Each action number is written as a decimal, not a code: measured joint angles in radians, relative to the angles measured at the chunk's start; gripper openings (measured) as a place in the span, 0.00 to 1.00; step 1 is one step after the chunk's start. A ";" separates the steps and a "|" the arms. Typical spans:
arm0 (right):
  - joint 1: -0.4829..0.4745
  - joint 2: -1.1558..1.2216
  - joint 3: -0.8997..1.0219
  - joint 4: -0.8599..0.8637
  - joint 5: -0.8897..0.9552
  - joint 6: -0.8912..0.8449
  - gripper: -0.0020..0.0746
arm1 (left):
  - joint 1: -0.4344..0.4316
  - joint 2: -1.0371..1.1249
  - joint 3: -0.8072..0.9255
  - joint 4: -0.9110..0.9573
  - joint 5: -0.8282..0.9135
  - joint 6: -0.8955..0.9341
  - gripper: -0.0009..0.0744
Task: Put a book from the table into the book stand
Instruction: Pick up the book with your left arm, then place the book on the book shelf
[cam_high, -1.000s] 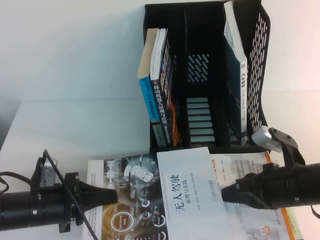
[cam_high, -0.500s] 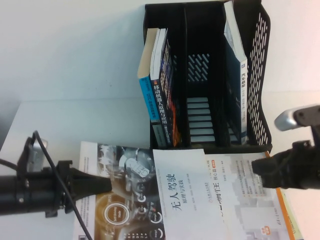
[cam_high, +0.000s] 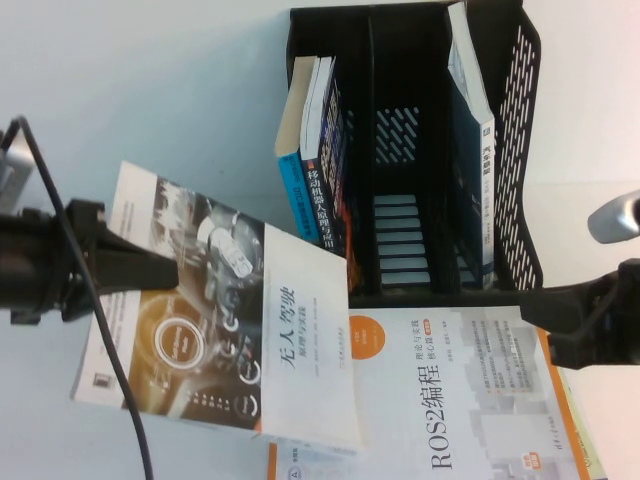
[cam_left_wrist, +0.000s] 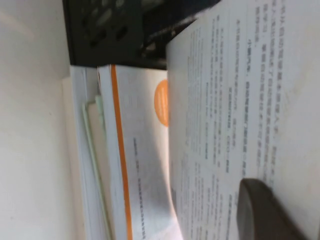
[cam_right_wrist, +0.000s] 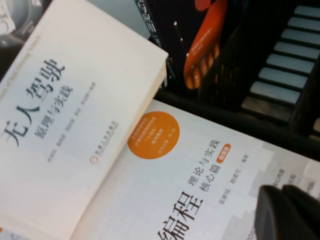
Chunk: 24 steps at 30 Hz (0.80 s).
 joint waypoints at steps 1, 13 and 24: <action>0.000 -0.004 0.000 0.000 0.000 0.000 0.02 | -0.009 0.000 -0.024 0.018 0.000 -0.026 0.15; 0.000 -0.065 -0.041 -0.004 0.002 0.002 0.02 | -0.288 0.012 -0.278 0.126 -0.126 -0.284 0.15; -0.045 -0.108 -0.107 -0.011 0.002 0.038 0.02 | -0.412 0.256 -0.652 0.351 -0.196 -0.546 0.15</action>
